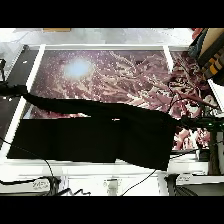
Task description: Fold the clothes and pants, and hang the long-sleeved shirts on hangers.
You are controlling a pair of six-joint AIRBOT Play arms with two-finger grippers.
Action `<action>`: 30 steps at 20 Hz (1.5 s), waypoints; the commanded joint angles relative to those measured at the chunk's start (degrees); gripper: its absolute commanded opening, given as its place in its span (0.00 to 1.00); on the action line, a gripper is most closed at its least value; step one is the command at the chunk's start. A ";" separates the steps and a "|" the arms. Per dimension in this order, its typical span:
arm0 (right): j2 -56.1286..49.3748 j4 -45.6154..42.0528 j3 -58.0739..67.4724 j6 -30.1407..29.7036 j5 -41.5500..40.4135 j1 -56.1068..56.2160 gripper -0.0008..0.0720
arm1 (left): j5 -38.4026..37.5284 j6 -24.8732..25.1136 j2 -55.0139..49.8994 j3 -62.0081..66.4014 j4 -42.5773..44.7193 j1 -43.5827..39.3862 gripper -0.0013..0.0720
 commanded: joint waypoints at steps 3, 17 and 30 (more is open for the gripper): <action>0.11 4.94 0.44 -2.71 -0.13 3.41 0.03 | 0.04 -0.22 -0.15 -0.02 -0.17 -0.02 0.03; 0.11 12.35 20.65 4.26 -6.80 3.39 0.03 | 19.17 -0.20 3.26 1.81 -17.44 0.13 0.03; 0.09 0.28 20.63 9.97 -6.80 3.37 0.03 | 3.63 -0.26 0.00 1.57 0.63 0.24 0.03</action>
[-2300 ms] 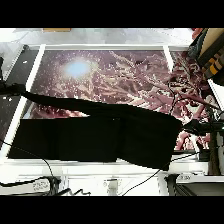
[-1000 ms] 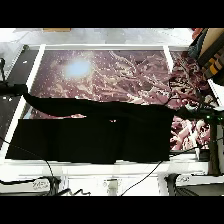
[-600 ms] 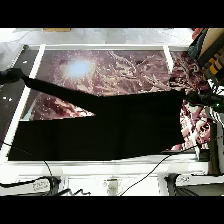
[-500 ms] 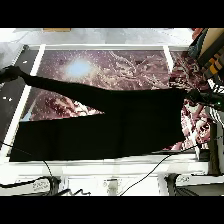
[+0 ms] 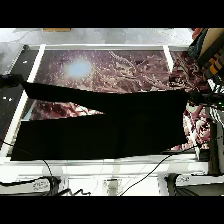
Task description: Fold the clothes and pants, and hang the long-sleeved shirts on hangers.
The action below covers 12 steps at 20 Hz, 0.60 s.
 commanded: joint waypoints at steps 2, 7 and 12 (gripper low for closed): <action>0.00 -1.27 -0.15 0.61 -0.57 0.00 0.03 | -9.51 -2.19 -3.45 -0.04 5.95 0.09 0.03; 0.00 -1.18 -0.24 0.63 -1.64 0.00 0.03 | 3.21 -10.56 -7.30 0.24 4.39 -1.03 0.03; 0.00 -0.76 -0.24 1.44 -2.32 0.00 0.03 | 18.86 -13.09 -4.94 4.81 4.17 -4.42 0.03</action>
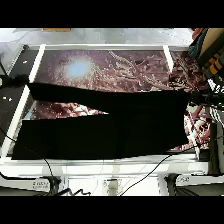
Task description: Fold the clothes and pants, and hang the long-sleeved shirts on hangers.
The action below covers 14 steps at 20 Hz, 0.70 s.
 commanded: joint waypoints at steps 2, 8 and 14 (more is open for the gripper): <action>0.00 0.15 0.00 1.46 -0.02 0.02 0.03 | 1.77 -2.25 1.44 2.60 8.92 -2.62 0.03; 0.00 0.11 0.00 1.44 0.76 0.00 0.03 | -13.05 -2.25 -1.68 -9.97 13.29 0.33 0.03; 0.00 0.09 0.00 1.42 -0.11 0.00 0.03 | -11.87 -2.27 -5.73 -14.19 13.29 0.46 0.03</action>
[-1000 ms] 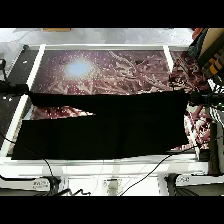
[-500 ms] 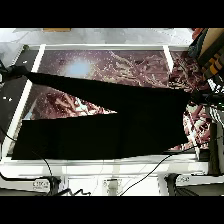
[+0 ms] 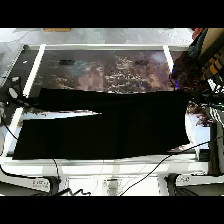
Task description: Fold the clothes and pants, and hang the long-sleeved shirts on hangers.
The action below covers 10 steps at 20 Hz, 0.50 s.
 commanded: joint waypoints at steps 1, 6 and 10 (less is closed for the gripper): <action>0.00 0.02 0.00 0.02 -0.28 0.00 0.03 | 0.09 -0.04 -1.77 -1.57 0.37 0.17 0.03; 0.00 0.00 0.00 0.00 -0.57 0.00 0.03 | 7.02 -0.09 -0.61 -0.33 0.28 0.04 0.62; 0.00 0.07 0.02 0.02 -4.96 0.00 0.03 | 9.70 -0.26 3.34 0.96 0.17 0.04 0.62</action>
